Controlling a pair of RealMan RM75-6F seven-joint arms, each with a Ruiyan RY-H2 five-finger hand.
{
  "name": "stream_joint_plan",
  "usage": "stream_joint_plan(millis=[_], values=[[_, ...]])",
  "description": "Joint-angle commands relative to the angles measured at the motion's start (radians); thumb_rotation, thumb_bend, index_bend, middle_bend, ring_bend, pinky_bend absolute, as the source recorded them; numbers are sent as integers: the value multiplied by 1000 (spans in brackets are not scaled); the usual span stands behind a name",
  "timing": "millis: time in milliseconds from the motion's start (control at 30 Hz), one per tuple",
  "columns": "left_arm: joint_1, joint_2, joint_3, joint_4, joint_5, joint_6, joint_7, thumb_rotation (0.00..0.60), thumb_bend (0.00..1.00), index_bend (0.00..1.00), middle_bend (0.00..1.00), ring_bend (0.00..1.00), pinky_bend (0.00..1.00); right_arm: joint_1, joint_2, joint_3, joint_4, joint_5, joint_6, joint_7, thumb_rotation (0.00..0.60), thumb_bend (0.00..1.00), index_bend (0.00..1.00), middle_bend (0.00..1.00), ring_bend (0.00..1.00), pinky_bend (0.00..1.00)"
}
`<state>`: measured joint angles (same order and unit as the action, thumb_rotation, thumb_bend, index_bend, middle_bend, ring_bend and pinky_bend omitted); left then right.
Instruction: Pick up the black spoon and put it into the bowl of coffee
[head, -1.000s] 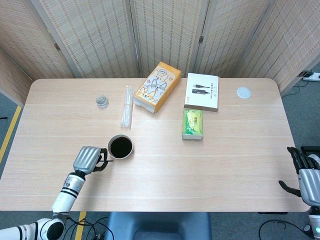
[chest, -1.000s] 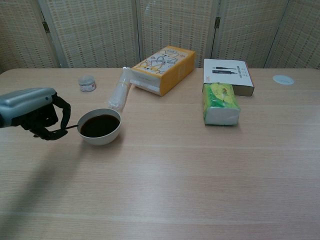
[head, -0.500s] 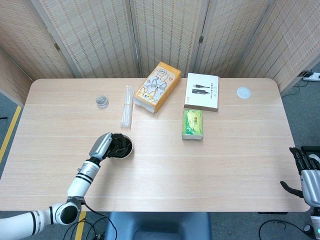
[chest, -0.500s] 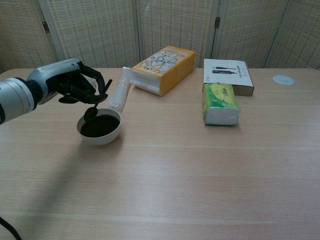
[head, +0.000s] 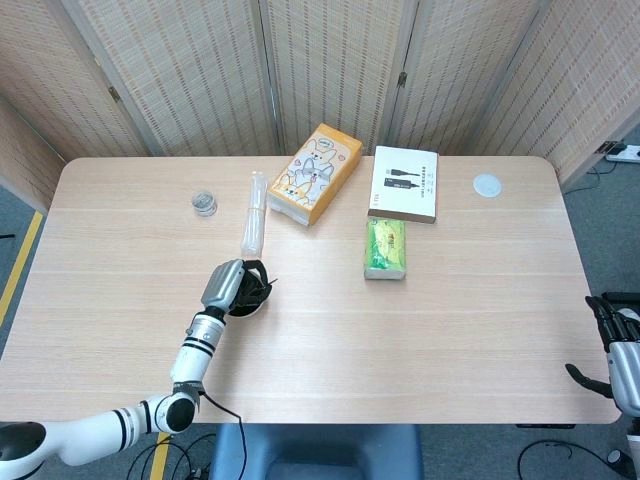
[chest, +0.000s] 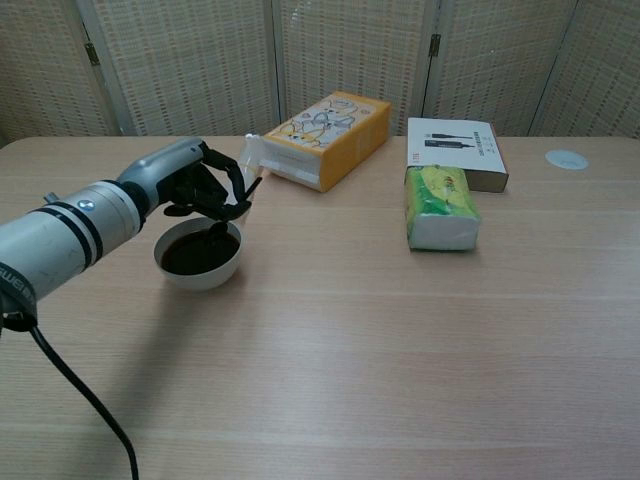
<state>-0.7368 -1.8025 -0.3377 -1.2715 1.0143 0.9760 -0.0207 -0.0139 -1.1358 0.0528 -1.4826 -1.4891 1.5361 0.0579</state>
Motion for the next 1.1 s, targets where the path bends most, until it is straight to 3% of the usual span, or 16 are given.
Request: stream_joint_plan(millis=[33, 500, 1100], values=[[-12, -43, 4, 62, 5, 17, 8, 600, 426, 673, 1000, 1000, 1000, -1, 0, 0, 1, 0, 0, 2, 600, 53, 78, 113, 208, 220], [-12, -106, 5, 216, 4, 12, 10, 600, 426, 680, 1000, 1000, 999, 1, -2, 2, 1, 1, -3, 0, 600, 53, 78, 113, 210, 220], [30, -90, 51, 153, 50, 25, 43, 600, 426, 680, 1000, 1000, 998, 4, -8, 0, 15, -1, -12, 12, 600, 52, 66, 113, 216, 220]])
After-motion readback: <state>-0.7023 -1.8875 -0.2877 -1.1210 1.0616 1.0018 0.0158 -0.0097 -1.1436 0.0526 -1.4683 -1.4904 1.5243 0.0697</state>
